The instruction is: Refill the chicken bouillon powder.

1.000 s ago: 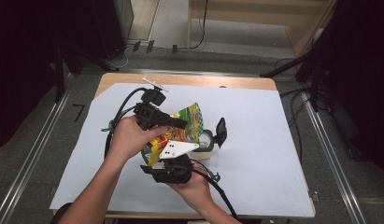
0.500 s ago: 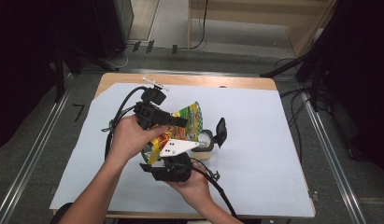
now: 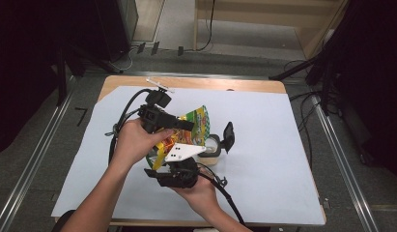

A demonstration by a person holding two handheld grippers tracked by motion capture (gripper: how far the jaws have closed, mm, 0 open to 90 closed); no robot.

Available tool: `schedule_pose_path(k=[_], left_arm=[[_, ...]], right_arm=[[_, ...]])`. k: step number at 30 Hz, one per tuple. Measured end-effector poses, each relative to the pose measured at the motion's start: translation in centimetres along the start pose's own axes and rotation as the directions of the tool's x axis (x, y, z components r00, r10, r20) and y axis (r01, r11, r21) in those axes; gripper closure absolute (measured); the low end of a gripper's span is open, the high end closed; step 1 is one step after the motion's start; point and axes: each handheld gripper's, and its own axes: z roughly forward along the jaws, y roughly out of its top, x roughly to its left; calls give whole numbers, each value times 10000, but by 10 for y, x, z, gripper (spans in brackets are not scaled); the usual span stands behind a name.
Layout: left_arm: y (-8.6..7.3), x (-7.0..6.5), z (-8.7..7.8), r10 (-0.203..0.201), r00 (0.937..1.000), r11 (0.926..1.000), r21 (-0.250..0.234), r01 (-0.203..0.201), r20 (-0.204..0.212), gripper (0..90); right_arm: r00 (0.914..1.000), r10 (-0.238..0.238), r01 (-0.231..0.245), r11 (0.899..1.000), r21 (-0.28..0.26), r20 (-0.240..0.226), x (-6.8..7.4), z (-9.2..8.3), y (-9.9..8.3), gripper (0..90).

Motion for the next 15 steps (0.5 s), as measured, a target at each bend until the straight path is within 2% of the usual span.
schedule_pose_path(k=[15], left_arm=[[0, 1, 2, -91, 9999, 9999, 74, 92, -52, 726]], right_arm=[[10000, 78, -78, 10000, 38, -1, -1, 0, -1, 607]])
